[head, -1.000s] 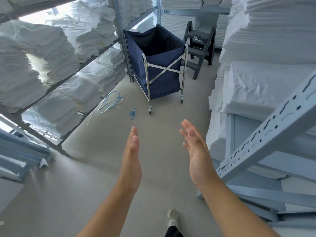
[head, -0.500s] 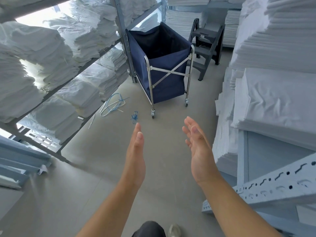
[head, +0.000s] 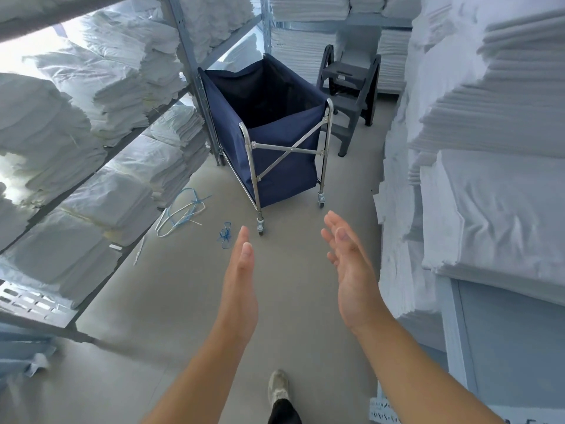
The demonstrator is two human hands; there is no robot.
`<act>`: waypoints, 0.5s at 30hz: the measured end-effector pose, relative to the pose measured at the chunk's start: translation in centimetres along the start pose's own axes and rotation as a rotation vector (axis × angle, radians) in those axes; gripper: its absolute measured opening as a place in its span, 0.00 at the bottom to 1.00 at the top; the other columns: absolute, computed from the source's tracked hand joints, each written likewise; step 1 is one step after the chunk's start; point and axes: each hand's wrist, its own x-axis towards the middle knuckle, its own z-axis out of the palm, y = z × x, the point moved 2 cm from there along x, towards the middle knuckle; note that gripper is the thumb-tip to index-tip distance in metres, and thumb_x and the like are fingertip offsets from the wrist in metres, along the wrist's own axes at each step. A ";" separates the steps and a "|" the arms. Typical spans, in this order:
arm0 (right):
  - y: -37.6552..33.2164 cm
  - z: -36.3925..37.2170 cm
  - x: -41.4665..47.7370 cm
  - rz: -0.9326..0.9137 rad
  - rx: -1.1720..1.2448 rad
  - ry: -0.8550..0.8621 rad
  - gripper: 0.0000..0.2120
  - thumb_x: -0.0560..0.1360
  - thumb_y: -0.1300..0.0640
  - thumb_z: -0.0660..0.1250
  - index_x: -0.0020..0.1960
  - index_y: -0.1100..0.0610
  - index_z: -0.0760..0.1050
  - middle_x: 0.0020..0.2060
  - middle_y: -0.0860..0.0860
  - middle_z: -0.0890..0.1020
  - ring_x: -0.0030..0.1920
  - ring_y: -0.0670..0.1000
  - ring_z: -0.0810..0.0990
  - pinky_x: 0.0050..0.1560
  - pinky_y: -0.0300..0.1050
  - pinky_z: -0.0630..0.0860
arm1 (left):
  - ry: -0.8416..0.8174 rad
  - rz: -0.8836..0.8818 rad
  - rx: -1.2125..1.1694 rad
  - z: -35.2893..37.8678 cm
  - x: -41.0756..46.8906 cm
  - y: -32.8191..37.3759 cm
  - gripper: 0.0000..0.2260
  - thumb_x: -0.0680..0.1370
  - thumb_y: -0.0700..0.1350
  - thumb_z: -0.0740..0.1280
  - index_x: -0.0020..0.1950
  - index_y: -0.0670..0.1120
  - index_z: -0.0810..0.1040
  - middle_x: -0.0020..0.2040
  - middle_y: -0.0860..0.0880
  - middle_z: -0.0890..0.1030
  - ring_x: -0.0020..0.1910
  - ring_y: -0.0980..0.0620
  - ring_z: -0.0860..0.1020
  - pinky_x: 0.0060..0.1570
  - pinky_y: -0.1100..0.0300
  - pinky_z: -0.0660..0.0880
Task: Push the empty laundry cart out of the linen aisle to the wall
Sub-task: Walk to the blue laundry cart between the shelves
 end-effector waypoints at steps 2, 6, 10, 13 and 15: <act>-0.4 1.0 2.1 -0.009 -0.013 0.002 0.35 0.59 0.18 0.64 0.64 0.27 0.73 0.68 0.30 0.73 0.72 0.36 0.67 0.77 0.50 0.57 | -0.016 0.002 0.005 -0.3 2.3 0.5 0.36 0.67 0.76 0.57 0.73 0.65 0.60 0.75 0.69 0.63 0.73 0.72 0.59 0.77 0.56 0.53; -1.1 2.8 5.6 -0.028 -0.013 0.015 0.34 0.59 0.18 0.64 0.63 0.27 0.73 0.69 0.31 0.73 0.73 0.37 0.67 0.77 0.51 0.56 | -0.019 0.005 0.012 -1.1 6.6 1.3 0.38 0.68 0.73 0.56 0.76 0.60 0.60 0.75 0.66 0.64 0.73 0.71 0.60 0.77 0.57 0.54; -1.5 4.1 8.6 -0.048 -0.014 0.035 0.34 0.60 0.18 0.64 0.63 0.28 0.73 0.69 0.31 0.73 0.73 0.37 0.67 0.78 0.51 0.56 | -0.043 0.013 0.035 -1.8 10.2 1.8 0.40 0.69 0.73 0.56 0.78 0.58 0.60 0.75 0.66 0.63 0.73 0.71 0.60 0.77 0.57 0.54; -1.5 4.5 10.6 -0.045 -0.010 0.045 0.35 0.60 0.18 0.63 0.65 0.28 0.72 0.70 0.31 0.72 0.73 0.36 0.66 0.78 0.53 0.56 | -0.061 0.005 0.040 -1.8 12.6 2.0 0.39 0.69 0.73 0.56 0.77 0.59 0.59 0.74 0.69 0.63 0.72 0.73 0.60 0.77 0.56 0.54; -1.5 4.7 11.9 -0.048 -0.010 0.046 0.37 0.61 0.18 0.63 0.67 0.30 0.71 0.70 0.31 0.72 0.73 0.36 0.66 0.78 0.54 0.56 | -0.068 -0.002 0.039 -1.8 13.8 2.1 0.39 0.69 0.72 0.56 0.77 0.59 0.59 0.74 0.69 0.63 0.72 0.73 0.59 0.78 0.55 0.53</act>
